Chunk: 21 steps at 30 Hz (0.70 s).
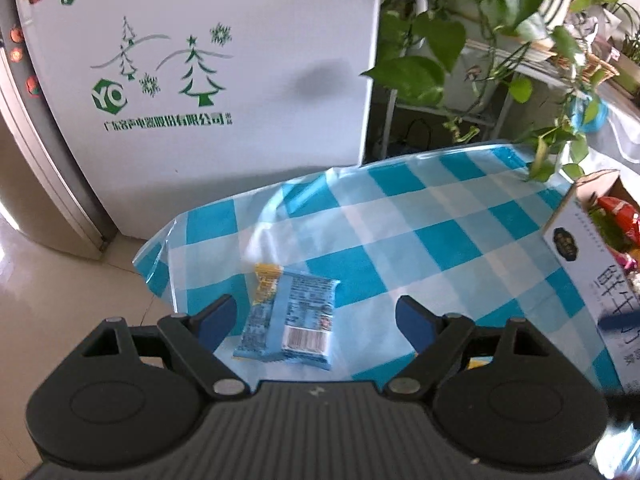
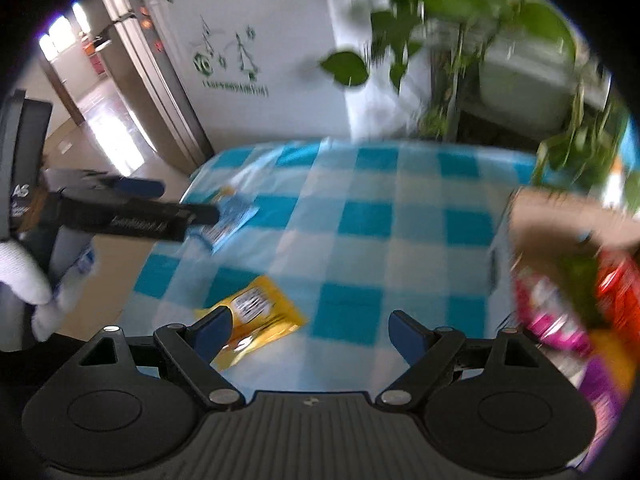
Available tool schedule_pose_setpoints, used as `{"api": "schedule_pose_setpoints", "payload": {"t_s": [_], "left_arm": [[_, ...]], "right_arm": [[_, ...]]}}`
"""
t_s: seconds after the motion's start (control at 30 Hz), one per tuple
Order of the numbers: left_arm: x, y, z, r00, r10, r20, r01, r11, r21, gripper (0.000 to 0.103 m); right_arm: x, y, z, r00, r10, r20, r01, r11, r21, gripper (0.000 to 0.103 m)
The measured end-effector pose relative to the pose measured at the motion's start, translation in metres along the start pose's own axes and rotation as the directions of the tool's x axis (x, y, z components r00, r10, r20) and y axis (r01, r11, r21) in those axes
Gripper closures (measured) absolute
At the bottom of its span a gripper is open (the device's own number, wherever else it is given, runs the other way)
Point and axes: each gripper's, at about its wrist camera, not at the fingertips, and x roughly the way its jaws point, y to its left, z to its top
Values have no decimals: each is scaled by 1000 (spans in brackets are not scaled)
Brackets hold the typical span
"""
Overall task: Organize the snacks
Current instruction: 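Lower the right tool onto the yellow cake packet while the left lowers onto the blue packet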
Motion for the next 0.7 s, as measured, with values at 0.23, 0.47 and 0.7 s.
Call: {"api": "schedule_pose_setpoints", "payload": {"t_s": [0.23, 0.47, 0.7], "left_arm": [[28, 14, 0, 999, 14, -48, -12, 999, 44, 16], [45, 21, 0, 998, 17, -66, -11, 997, 79, 17], [53, 29, 6, 998, -12, -60, 13, 999, 31, 17]], "right_arm": [[34, 12, -11, 996, 25, -90, -8, 983, 182, 13], [59, 23, -12, 993, 18, -116, 17, 956, 294, 13], [76, 34, -9, 993, -76, -93, 103, 940, 326, 13]]}}
